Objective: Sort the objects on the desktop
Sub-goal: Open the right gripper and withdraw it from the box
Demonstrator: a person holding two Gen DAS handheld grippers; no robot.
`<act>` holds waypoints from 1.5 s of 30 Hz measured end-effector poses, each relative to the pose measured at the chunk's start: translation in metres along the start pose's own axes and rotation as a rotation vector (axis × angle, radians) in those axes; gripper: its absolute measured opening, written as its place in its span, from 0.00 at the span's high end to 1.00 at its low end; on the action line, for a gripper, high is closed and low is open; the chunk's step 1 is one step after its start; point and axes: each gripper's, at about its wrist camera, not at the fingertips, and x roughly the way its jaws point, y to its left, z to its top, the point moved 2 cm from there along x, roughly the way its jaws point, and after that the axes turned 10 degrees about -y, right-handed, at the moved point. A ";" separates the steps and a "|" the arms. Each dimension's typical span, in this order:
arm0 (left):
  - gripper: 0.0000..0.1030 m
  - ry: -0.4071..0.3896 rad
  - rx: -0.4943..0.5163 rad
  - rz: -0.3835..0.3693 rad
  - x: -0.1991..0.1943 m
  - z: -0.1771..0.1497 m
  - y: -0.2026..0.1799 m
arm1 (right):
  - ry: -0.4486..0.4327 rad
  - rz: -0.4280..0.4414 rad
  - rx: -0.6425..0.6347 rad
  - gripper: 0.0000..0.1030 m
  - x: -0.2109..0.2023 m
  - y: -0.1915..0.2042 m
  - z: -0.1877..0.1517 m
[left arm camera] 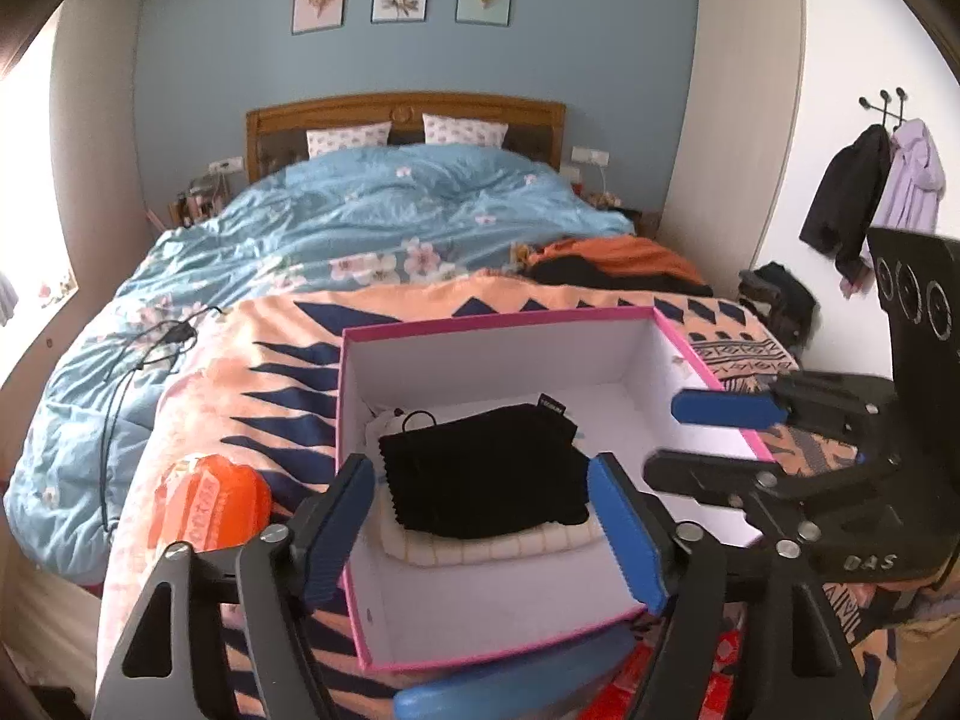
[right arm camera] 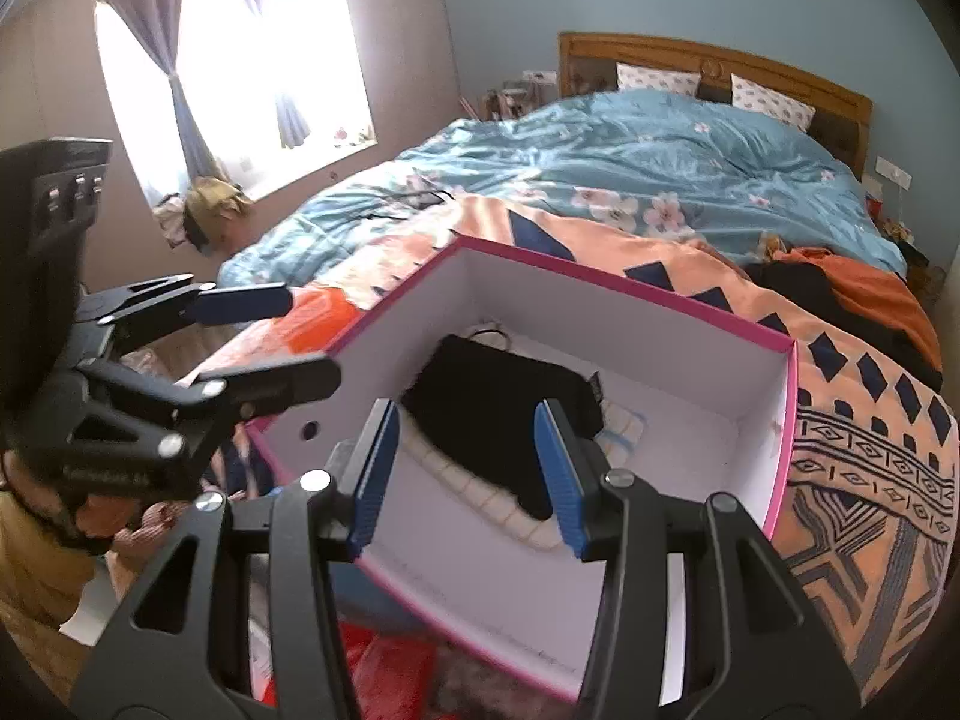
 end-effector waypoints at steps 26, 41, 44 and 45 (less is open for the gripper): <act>0.00 0.004 0.060 0.037 -0.032 -0.093 0.006 | 0.017 0.082 -0.004 0.47 -0.030 0.047 -0.075; 0.00 0.073 0.041 0.054 -0.023 -0.115 0.015 | -0.026 0.093 0.009 0.47 -0.048 0.052 -0.065; 0.00 0.084 0.041 0.055 -0.022 -0.118 0.016 | -0.013 0.089 0.016 0.47 -0.043 0.051 -0.067; 0.00 0.086 0.043 0.052 -0.021 -0.119 0.016 | -0.006 0.093 0.022 0.47 -0.043 0.051 -0.069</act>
